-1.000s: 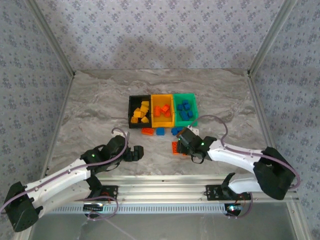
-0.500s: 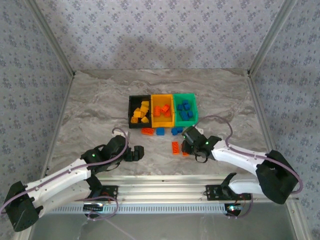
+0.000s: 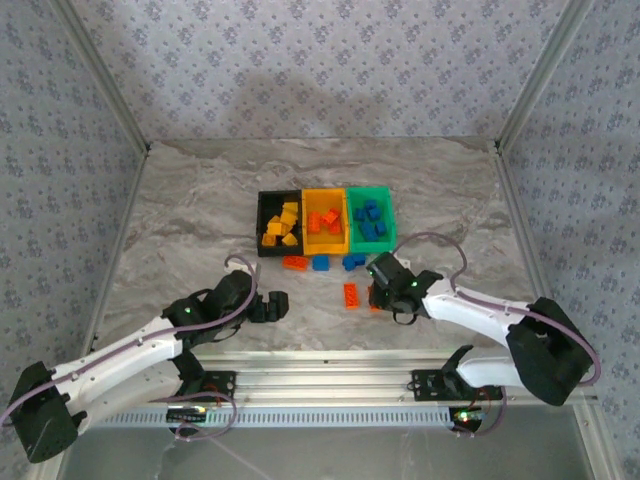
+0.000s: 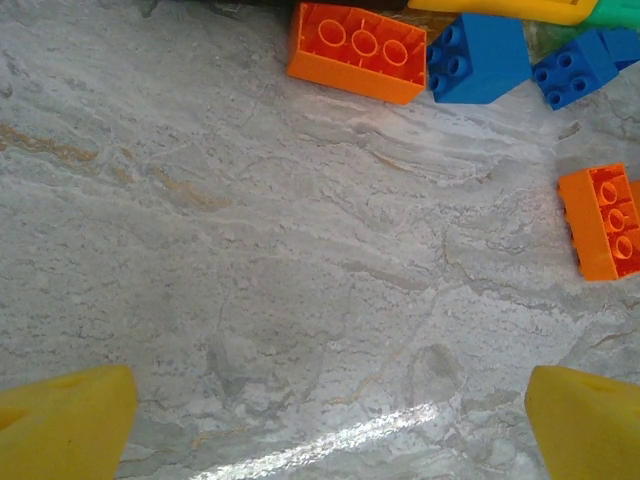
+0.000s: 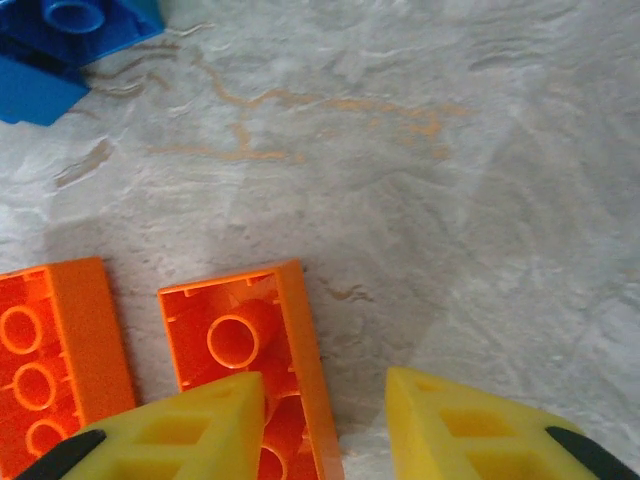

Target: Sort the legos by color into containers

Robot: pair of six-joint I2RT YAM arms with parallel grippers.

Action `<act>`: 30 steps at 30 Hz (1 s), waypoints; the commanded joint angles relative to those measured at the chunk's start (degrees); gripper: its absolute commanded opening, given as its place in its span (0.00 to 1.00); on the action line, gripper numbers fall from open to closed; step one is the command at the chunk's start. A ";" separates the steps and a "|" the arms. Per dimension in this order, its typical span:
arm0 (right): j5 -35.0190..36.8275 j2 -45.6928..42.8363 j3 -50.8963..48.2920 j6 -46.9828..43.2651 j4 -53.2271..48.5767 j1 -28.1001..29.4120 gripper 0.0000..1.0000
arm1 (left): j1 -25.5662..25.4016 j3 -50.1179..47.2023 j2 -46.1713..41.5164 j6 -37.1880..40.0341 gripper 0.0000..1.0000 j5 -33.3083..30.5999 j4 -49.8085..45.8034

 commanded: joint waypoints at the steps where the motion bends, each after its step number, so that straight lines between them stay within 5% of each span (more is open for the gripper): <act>1: 3.73 -1.66 -0.67 1.40 -7.74 -1.60 0.37 | 0.31 0.85 0.02 -0.35 1.00 0.50 0.70; 4: 5.23 -5.73 -0.92 -0.08 -6.05 -1.57 0.40 | 0.26 0.80 -0.30 -0.45 1.00 0.47 0.53; 8: 5.10 -8.93 0.48 -3.50 -4.04 1.12 0.61 | 0.33 0.74 -0.41 -0.50 1.00 0.53 0.85; 11: 3.59 -4.56 2.18 -4.03 -4.58 1.22 0.73 | 0.33 0.63 0.00 -0.55 1.00 0.65 1.31; 16: 2.11 4.14 2.99 -3.41 -3.67 0.86 0.76 | 0.34 0.62 0.28 -0.68 1.00 0.70 1.25; 19: 2.05 6.92 3.31 -3.25 -3.97 0.32 0.71 | 0.32 0.49 -0.19 -0.68 1.00 0.53 0.98; 23: 1.75 7.49 3.45 -4.45 -2.88 -0.37 0.43 | 0.29 0.30 -0.46 -0.60 1.00 0.45 0.94; 26: 0.64 7.77 4.78 -6.13 -2.27 -0.65 0.31 | 0.33 0.30 -0.43 -0.34 1.00 0.33 0.97; 30: 0.01 6.56 9.49 -9.62 -2.49 0.24 0.22 | 0.29 0.73 -0.60 -0.12 1.00 0.36 0.63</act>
